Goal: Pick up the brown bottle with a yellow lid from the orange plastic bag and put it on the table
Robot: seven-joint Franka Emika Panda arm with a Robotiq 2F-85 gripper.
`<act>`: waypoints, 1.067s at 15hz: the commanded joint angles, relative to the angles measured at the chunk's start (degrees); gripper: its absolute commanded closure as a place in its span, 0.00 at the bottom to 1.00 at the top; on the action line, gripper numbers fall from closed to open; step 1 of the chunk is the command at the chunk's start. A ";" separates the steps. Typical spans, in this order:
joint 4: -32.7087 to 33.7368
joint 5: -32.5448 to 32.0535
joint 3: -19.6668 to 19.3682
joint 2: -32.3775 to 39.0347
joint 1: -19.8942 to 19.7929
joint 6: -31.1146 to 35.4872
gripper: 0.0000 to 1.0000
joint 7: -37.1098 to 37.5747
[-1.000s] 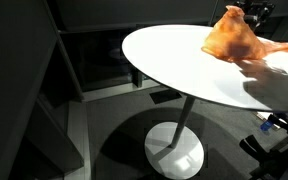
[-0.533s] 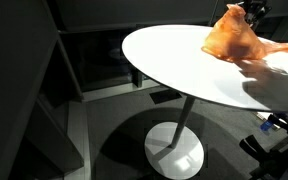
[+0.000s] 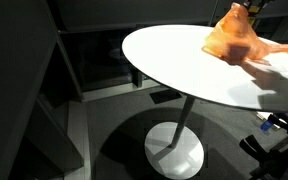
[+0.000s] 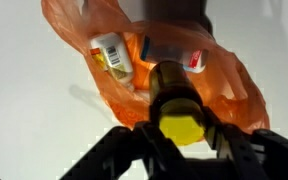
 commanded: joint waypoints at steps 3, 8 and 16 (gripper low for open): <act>1.65 -5.66 -1.95 -4.54 -2.42 -2.21 0.80 2.00; 1.06 -7.94 -4.62 -4.57 -6.10 -1.44 0.80 2.20; -6.43 -9.00 -8.74 -2.17 -10.04 2.26 0.80 0.93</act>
